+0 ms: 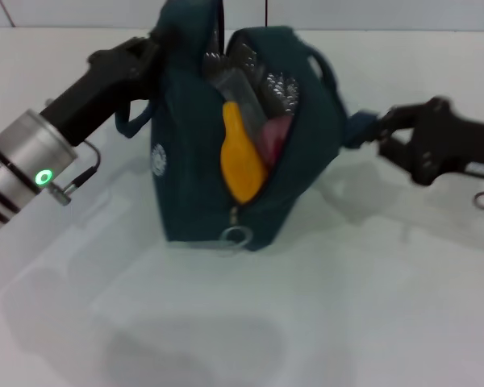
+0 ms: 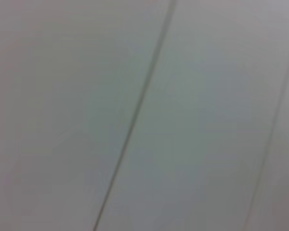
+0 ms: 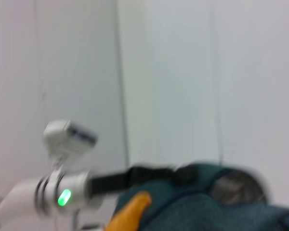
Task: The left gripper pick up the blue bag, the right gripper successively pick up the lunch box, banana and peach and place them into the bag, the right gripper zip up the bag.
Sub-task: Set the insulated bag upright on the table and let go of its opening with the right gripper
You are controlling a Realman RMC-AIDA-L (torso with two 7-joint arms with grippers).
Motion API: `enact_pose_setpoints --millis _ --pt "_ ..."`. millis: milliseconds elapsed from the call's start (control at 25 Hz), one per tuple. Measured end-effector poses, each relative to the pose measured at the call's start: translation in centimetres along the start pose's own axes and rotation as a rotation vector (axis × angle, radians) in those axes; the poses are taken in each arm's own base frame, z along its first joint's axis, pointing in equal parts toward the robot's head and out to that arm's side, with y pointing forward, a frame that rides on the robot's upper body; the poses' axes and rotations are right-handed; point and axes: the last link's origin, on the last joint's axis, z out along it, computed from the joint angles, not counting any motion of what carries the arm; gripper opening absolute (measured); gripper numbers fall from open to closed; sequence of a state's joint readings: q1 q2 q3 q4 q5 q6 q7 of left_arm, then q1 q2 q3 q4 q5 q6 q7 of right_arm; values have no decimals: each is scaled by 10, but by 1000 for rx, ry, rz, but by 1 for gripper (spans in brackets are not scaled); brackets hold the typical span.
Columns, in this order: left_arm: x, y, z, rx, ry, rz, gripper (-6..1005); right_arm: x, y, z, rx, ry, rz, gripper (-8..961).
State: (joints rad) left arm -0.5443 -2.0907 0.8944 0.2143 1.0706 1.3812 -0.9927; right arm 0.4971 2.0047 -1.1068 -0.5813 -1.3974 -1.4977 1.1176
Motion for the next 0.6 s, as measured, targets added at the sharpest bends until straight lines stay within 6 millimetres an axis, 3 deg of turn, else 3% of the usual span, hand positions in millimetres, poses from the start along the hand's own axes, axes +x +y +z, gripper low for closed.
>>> enact_pose_setpoints --millis 160,320,600 --pt "-2 -2 -17 26 19 -74 39 -13 -11 -26 55 -62 51 75" --pt "-9 9 -28 -44 -14 -71 41 -17 -19 -44 53 -16 91 75" --pt "-23 41 -39 -228 -55 13 44 -1 -8 -38 0 66 96 74"
